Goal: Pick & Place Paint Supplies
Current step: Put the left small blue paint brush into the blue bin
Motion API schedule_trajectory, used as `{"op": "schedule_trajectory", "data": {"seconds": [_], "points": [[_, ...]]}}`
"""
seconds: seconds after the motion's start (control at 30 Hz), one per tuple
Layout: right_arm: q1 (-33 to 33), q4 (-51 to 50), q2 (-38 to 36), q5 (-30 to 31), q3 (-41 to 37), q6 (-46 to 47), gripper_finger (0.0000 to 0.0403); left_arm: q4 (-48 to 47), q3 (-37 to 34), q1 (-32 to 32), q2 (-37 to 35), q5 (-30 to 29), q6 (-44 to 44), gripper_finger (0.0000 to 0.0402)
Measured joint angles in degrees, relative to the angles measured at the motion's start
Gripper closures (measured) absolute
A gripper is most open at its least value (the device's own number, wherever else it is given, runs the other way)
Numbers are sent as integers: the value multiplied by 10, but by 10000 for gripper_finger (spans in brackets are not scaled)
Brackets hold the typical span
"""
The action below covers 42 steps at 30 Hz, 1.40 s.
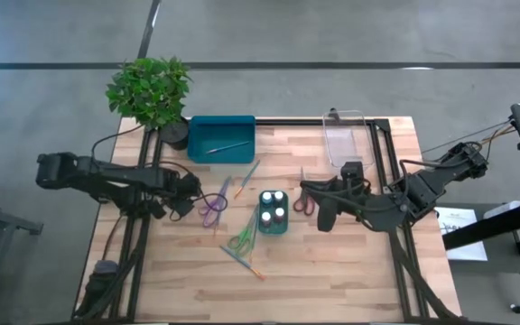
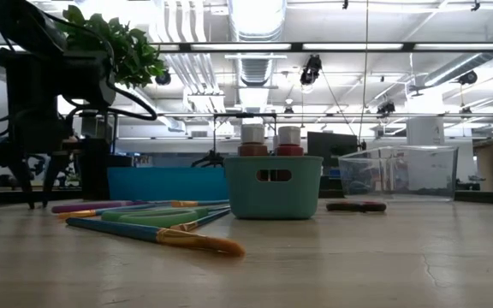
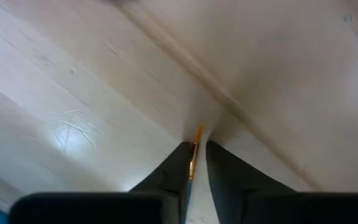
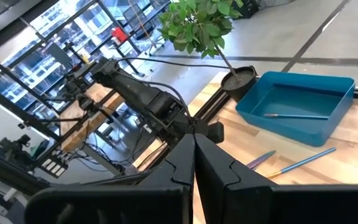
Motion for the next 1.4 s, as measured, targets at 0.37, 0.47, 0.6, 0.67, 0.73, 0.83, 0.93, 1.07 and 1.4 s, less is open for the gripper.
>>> {"op": "schedule_trajectory", "data": {"seconds": [0.37, 0.47, 0.6, 0.67, 0.73, 0.83, 0.93, 1.07, 1.4], "points": [[2, 1, 0, 12, 0, 2, 394, 0, 0, 16, 0, 12, 4, 396], [2, 1, 0, 12, 0, 3, 394, -1, 2, 17, 0, 12, 8, 399], [2, 1, 0, 12, 0, 2, 394, -7, 10, 17, 2, 13, 4, 400], [2, 1, 0, 12, 0, 3, 394, -10, 14, 18, 3, 15, 4, 400], [2, 1, 0, 12, 0, 3, 394, -10, 18, 18, 3, 17, 4, 401], [2, 2, 0, 12, 0, 3, 394, 3, 31, 18, 1, 27, 3, 401], [2, 2, 0, 12, 0, 2, 394, -4, 47, 18, -1, 26, 3, 401], [2, 2, 0, 12, 0, 2, 394, -6, 78, 17, -1, 31, -10, 401], [2, 2, 0, 12, 0, 0, 394, 1, 184, 17, -2, 49, -76, 402]]}}
